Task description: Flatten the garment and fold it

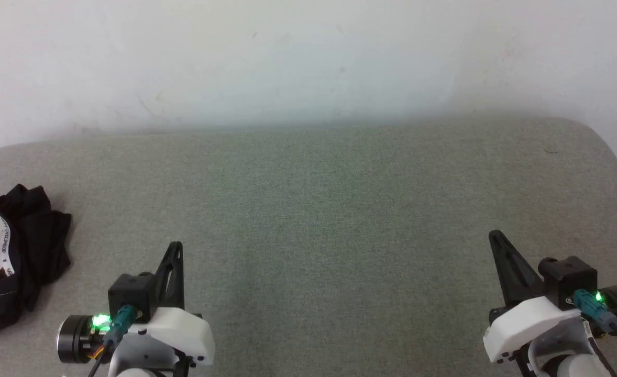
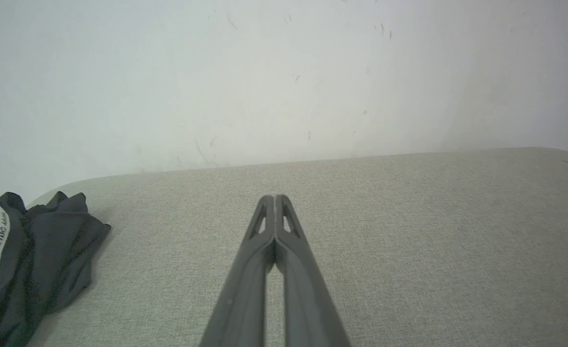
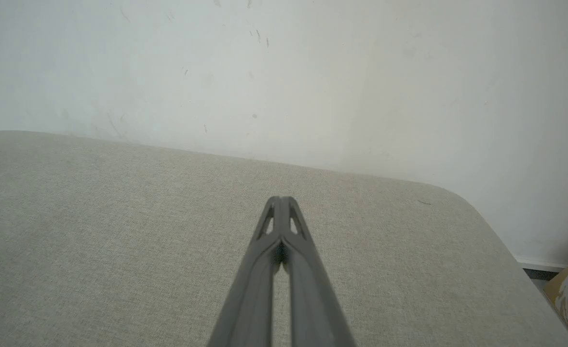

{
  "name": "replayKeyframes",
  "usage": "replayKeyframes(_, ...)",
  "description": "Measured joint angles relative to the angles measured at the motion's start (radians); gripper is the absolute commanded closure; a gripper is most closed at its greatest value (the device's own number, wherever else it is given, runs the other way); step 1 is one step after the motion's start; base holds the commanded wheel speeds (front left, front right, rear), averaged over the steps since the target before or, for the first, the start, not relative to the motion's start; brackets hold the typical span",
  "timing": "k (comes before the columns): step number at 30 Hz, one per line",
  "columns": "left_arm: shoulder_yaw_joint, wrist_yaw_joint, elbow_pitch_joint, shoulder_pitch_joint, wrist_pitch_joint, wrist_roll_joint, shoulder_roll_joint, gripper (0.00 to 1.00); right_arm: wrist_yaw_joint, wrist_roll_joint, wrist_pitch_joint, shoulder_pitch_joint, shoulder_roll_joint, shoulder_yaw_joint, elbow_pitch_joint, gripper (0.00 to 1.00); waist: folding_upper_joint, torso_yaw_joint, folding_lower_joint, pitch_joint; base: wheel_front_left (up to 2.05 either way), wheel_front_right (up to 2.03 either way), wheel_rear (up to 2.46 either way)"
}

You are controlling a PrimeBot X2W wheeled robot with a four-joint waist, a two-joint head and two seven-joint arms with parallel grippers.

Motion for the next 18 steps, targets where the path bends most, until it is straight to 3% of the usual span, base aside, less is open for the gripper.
replayKeyframes(9, 0.0, 0.0, 0.0, 0.0, 0.0, 0.0, 0.0, 1.0, 0.0, 0.0, 0.0, 0.0, 0.0, 0.0, 0.0, 1.0, 0.0, 0.0, 0.0, 0.0, 0.0, 0.0, 0.0)
replayKeyframes(10, 0.0, 0.0, 0.0, 0.0, 0.0, 0.0, 0.0, 0.0, 0.0, 0.0, 0.0, 0.0, 0.0, 0.0, 0.0, 0.0, 0.0, 0.0, 0.0, 0.0, 0.0, 0.0, 0.0)
replayKeyframes(14, -0.001, 0.0, 0.0, 0.0, 0.0, 0.0, 0.0, 0.0, 0.0, 0.0, 0.0, 0.001, -0.001, 0.0, 0.001, 0.0, 0.0, 0.0, 0.0, 0.0, 0.0, 0.0, 0.0)
replayKeyframes(15, -0.001, 0.0, 0.0, 0.0, 0.0, 0.0, 0.0, 1.0, 0.0, 0.0, 0.0, 0.001, -0.001, 0.0, 0.001, 1.0, 0.0, 0.0, 0.0, 0.0, 0.0, 0.0, 0.0)
replayKeyframes(16, -0.001, 0.0, 0.0, 0.0, 0.0, 0.0, 0.0, 0.0, 0.0, 0.0, 0.0, 0.001, -0.001, 0.0, 0.001, 0.0, 0.0, 0.0, 0.0, 0.0, 0.0, 0.0, 0.0)
replayKeyframes(18, -0.002, 0.001, 0.0, 0.0, 0.0, 0.0, 0.0, 0.0, 0.0, 0.001, 0.0, 0.001, -0.001, -0.001, 0.001, 0.0, 0.0, 0.0, 0.0, 0.0, 0.0, 0.0, 0.0)
